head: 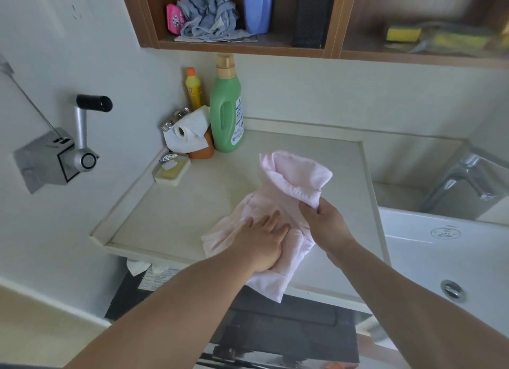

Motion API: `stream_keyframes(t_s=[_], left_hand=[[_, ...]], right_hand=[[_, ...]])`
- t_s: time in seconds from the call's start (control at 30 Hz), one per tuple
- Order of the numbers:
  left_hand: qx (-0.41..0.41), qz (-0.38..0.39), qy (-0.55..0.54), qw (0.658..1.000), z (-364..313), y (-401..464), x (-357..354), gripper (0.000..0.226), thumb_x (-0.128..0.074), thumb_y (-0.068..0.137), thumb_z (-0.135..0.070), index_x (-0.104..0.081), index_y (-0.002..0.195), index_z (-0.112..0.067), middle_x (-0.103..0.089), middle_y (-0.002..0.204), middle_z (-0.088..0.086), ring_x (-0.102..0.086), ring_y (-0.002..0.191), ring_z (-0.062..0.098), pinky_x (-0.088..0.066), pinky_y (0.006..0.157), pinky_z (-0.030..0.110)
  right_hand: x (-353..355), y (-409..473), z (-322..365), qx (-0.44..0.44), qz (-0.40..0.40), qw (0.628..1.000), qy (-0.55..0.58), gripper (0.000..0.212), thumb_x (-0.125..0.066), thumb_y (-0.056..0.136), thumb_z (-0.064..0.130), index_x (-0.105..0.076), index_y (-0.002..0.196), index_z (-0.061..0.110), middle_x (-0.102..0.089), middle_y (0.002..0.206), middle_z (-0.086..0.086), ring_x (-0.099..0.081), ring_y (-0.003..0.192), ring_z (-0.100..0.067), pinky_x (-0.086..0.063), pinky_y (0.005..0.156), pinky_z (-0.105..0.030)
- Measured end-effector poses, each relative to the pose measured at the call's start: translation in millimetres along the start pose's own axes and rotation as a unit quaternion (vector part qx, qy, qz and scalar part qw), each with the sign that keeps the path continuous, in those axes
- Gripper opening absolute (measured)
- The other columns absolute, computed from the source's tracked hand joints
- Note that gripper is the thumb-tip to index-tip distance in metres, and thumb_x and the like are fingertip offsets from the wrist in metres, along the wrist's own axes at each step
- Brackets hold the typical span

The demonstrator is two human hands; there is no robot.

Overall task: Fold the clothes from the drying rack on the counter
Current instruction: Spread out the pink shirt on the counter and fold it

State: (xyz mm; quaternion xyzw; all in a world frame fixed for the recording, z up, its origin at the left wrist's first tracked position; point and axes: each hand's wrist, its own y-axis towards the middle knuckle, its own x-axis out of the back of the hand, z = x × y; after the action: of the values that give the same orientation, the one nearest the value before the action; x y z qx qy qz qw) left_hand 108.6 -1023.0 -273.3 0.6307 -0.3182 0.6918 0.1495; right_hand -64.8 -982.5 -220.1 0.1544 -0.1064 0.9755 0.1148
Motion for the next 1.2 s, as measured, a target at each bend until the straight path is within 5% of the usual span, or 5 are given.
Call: stream_keyframes(t_s=[0.2,0.5,0.77,1.03,1.2], left_hand=[[0.059,-0.168,0.016,0.984,-15,-27,11,0.052,-0.033,0.097,-0.058,-0.06,0.123,-0.021,-0.054,0.126,0.001,-0.048,0.115,0.029,-0.045,0.094,0.043],[-0.044,0.045,0.001,0.998,3,-31,5,0.069,-0.042,0.104,-0.045,-0.004,0.16,-0.032,0.007,0.171,-0.002,-0.001,0.157,0.024,-0.004,0.12,0.067],[0.007,-0.11,0.026,0.994,-11,-40,-9,0.083,-0.062,0.082,-0.01,-0.023,0.153,-0.026,-0.035,0.141,0.003,-0.041,0.119,0.034,-0.041,0.095,0.042],[-0.021,-0.094,-0.07,0.993,-10,-46,-18,0.074,-0.052,0.093,-0.017,-0.014,0.157,-0.027,-0.028,0.159,-0.002,-0.033,0.139,0.028,-0.029,0.119,0.046],[0.148,-0.103,-0.393,0.902,13,-44,12,0.023,-0.04,0.1,-0.015,-0.063,0.103,-0.014,-0.065,0.096,0.003,-0.063,0.092,0.026,-0.042,0.071,0.032]], right_hand=[[-2,-4,-1,0.02,0.005,1.0,-0.001,0.019,-0.049,0.1,0.04,-0.066,0.106,0.044,-0.072,0.099,0.018,-0.065,0.1,-0.007,-0.054,0.087,-0.033],[-4,-12,0,0.082,-0.036,0.993,-0.077,0.021,-0.047,0.102,0.038,-0.062,0.086,0.038,-0.069,0.081,0.008,-0.066,0.082,-0.014,-0.054,0.074,-0.034],[2,-10,-25,0.162,-0.113,0.964,-0.177,0.028,-0.043,0.101,0.023,-0.053,0.127,0.029,-0.061,0.091,0.008,-0.059,0.081,-0.018,-0.038,0.059,-0.023],[-51,-14,-23,0.163,-0.127,0.956,-0.206,0.049,-0.046,0.103,0.045,-0.048,0.148,0.025,-0.063,0.137,0.002,-0.056,0.127,-0.024,-0.05,0.098,-0.045],[-76,-14,-42,0.202,0.013,0.889,-0.41,0.055,-0.038,0.105,0.047,-0.029,0.158,0.033,-0.025,0.166,0.011,-0.022,0.153,-0.017,-0.015,0.122,-0.058]])
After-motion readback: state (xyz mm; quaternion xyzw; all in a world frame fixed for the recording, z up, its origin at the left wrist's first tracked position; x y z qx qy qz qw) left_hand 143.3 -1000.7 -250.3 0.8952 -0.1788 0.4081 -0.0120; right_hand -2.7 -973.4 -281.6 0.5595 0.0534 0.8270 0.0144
